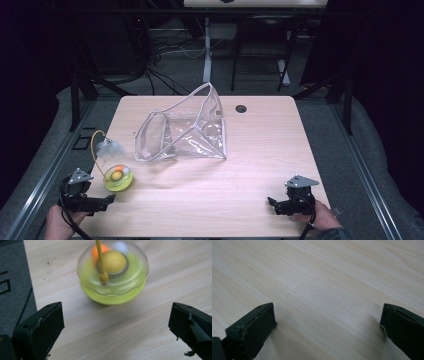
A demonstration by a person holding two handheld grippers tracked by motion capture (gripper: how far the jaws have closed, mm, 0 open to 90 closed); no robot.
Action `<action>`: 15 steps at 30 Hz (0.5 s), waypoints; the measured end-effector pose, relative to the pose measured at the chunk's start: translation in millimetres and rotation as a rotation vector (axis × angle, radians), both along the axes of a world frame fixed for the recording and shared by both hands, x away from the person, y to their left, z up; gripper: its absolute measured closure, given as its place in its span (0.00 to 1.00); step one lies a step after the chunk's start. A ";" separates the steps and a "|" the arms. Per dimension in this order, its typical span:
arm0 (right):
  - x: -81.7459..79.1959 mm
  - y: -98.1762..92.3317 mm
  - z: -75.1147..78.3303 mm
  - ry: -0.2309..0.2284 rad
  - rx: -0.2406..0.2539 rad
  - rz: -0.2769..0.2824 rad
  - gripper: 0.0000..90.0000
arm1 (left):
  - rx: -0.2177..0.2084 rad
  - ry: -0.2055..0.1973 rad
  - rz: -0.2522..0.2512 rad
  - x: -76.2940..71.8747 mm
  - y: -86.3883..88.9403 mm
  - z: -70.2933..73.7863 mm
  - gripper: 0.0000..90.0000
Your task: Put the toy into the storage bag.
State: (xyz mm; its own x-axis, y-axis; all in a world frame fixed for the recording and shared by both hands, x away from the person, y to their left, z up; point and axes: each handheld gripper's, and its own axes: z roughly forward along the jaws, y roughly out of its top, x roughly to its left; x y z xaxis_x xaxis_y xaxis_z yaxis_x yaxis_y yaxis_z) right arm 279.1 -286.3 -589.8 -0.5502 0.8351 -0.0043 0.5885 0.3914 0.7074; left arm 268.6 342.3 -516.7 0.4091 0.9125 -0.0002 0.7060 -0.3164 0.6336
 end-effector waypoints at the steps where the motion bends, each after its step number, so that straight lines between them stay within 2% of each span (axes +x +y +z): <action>1: 0.0 0.0 0.0 0.000 0.000 0.000 0.00 | -0.005 -0.008 0.003 0.1 0.2 1.8 0.00; 4: 0.0 0.0 0.0 0.000 0.000 0.000 0.00 | -0.025 -0.033 0.003 0.8 -0.3 7.0 0.00; 10: 0.0 0.0 0.0 0.000 0.000 0.000 0.00 | -0.036 -0.089 0.013 4.4 -4.1 15.6 0.00; 13: 0.0 0.0 0.0 0.000 0.000 0.000 0.00 | -0.056 -0.127 0.013 7.9 -6.0 22.2 0.00; 15: 0.0 0.0 0.0 0.000 0.000 0.000 0.00 | -0.064 -0.135 0.012 8.7 -6.3 23.8 0.00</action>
